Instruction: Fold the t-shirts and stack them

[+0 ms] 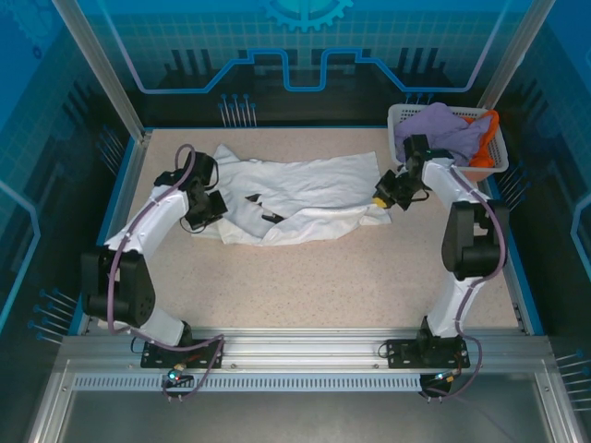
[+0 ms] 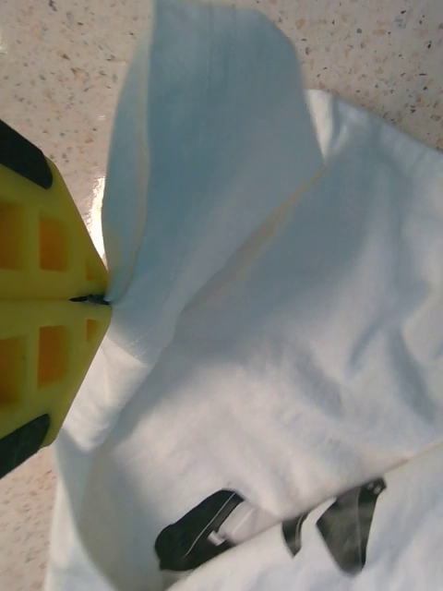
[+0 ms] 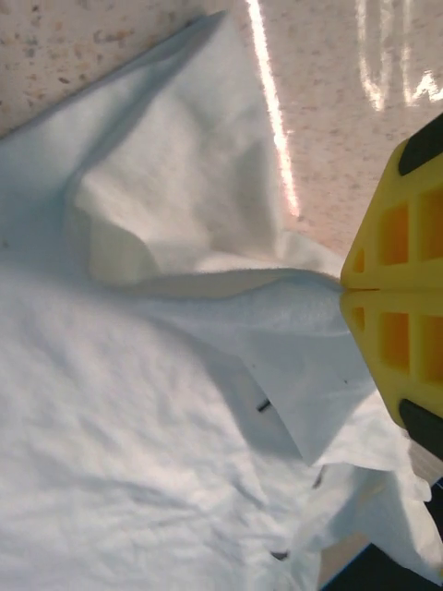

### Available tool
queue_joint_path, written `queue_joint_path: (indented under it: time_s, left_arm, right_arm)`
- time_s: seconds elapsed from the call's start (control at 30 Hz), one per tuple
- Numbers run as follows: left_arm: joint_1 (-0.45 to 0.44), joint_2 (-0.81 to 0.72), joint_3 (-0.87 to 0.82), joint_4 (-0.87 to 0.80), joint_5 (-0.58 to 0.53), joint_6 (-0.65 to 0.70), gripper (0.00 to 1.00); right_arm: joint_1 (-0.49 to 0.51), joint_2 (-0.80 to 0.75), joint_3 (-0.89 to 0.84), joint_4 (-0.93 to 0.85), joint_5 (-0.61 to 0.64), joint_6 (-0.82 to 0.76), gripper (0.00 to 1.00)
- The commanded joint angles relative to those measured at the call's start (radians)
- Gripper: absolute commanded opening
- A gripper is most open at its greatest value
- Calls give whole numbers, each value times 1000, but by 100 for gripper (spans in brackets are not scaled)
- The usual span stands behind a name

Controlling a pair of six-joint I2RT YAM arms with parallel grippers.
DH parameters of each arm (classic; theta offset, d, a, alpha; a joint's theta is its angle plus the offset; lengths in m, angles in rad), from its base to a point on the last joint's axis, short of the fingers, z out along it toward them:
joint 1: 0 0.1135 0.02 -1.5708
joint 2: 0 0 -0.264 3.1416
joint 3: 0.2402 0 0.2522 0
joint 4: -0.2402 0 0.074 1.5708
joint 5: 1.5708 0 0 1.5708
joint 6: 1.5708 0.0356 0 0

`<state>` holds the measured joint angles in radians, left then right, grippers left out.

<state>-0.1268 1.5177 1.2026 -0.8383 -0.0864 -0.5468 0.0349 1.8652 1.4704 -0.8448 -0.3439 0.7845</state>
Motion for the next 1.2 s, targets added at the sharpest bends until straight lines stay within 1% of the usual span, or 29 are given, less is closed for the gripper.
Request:
queue_joint_path:
  time_s: [0.0,0.13,0.27,0.4,0.47,0.53,0.57,0.6,0.63,0.67,0.7,0.73,0.77,0.8,0.87,0.9,0.97,1.0,1.07,1.17]
  left_arm:
    - [-24,-96,-61,-63,29,-5,0]
    - [-77,-233,-178,-94,52,-85,0]
    - [-136,-426,-316,-160,66,-211,0]
    - [-144,-627,-400,-287,50,-317,0]
    - [-145,-701,-415,-352,42,-346,1]
    - [-145,-747,-428,-391,51,-366,5]
    - [-145,-760,-433,-408,61,-373,10]
    - [-144,-769,-436,-429,63,-379,24]
    - [-145,-774,-432,-443,59,-381,41]
    - [-145,-775,-421,-458,43,-374,57]
    - [-145,-770,-398,-474,9,-364,69]
    - [-145,-760,-375,-478,-30,-352,75]
    - [-143,-741,-344,-465,-72,-325,77]
    - [-143,-717,-310,-454,-114,-307,77]
    - [-137,-631,-235,-398,-187,-274,74]
    - [-129,-585,-204,-358,-195,-253,69]
    - [-103,-460,-146,-248,-176,-219,55]
    - [-91,-406,-124,-204,-158,-215,48]
    - [-69,-266,-83,-94,-91,-196,33]
    - [-44,-63,-4,0,-38,-173,25]
  right_arm:
    - [15,-110,-60,-128,0,-48,0]
    - [31,-282,-212,-217,37,-102,0]
    - [39,-495,-416,-316,74,-110,0]
    - [20,-675,-557,-413,127,-84,0]
    - [15,-729,-585,-448,137,-68,0]
    - [17,-759,-643,-469,143,-55,0]
    - [18,-768,-662,-474,153,-50,0]
    - [18,-771,-677,-475,163,-46,0]
    - [17,-770,-688,-471,172,-43,5]
    - [15,-765,-693,-465,186,-42,21]
    - [10,-756,-690,-462,213,-36,35]
    - [4,-749,-680,-460,239,-28,43]
    - [-6,-743,-660,-461,274,-17,47]
    - [-8,-742,-634,-459,316,2,52]
    - [-8,-753,-560,-401,373,55,53]
    - [-1,-750,-531,-345,379,68,51]
    - [32,-688,-469,-183,362,73,46]
    - [56,-630,-428,-127,359,67,44]
    - [139,-448,-282,-71,380,20,39]
    - [227,-178,-19,-68,424,-52,34]
